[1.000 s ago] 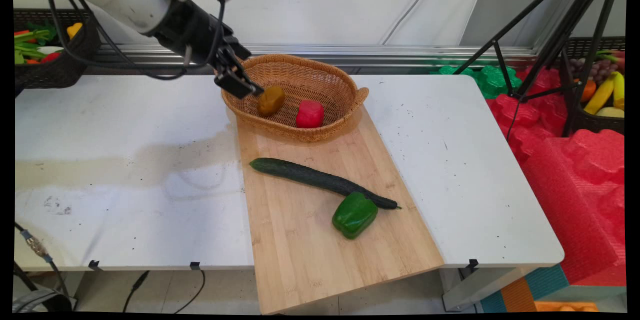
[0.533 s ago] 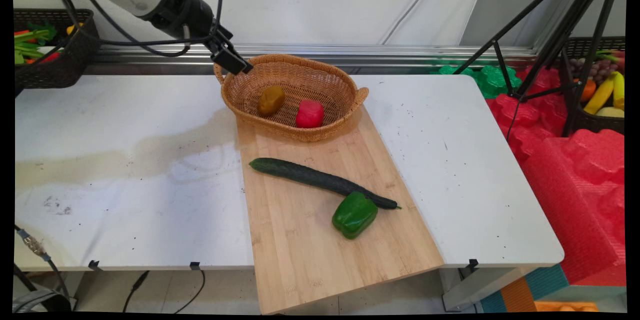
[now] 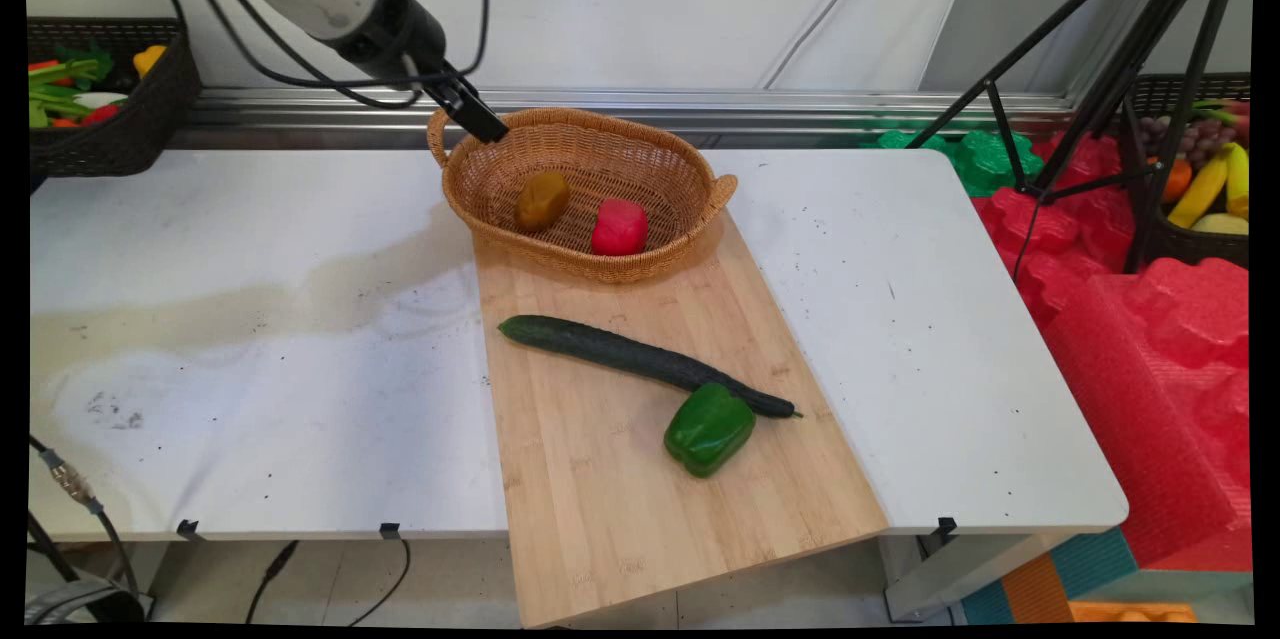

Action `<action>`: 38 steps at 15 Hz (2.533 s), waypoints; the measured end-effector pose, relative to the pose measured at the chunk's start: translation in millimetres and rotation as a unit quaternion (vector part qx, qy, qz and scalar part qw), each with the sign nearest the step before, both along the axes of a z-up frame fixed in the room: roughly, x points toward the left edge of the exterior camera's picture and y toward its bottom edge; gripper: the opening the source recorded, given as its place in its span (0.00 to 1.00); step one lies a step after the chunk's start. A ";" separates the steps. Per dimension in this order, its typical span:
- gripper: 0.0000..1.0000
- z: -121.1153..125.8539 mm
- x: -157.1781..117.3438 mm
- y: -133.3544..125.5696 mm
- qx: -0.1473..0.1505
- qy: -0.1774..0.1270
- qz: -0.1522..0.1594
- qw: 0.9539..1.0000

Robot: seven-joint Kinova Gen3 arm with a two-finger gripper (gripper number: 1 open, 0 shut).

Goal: Pick up the potato from the vegetable basket, then place the picked object on the cutting board

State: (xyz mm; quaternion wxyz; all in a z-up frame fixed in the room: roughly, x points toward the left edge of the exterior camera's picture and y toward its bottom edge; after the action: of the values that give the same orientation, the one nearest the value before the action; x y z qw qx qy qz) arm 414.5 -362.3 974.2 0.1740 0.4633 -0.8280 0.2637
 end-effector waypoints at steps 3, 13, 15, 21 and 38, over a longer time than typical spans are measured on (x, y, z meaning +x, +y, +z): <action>1.00 -15.3 -6.4 -15.0 0.012 -0.006 0.016 1.000; 1.00 -87.7 -44.8 -72.4 0.073 -0.017 0.055 0.996; 1.00 -98.9 -50.0 -80.2 0.082 -0.018 0.063 0.994; 1.00 -130.8 -61.0 -98.6 0.099 -0.018 0.090 0.991; 0.00 -92.9 -71.4 -76.4 0.013 -0.031 0.084 0.996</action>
State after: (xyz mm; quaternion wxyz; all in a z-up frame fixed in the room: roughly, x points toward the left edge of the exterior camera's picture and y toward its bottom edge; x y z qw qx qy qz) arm 343.1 -438.8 881.2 0.1198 0.5248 -0.7946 0.2806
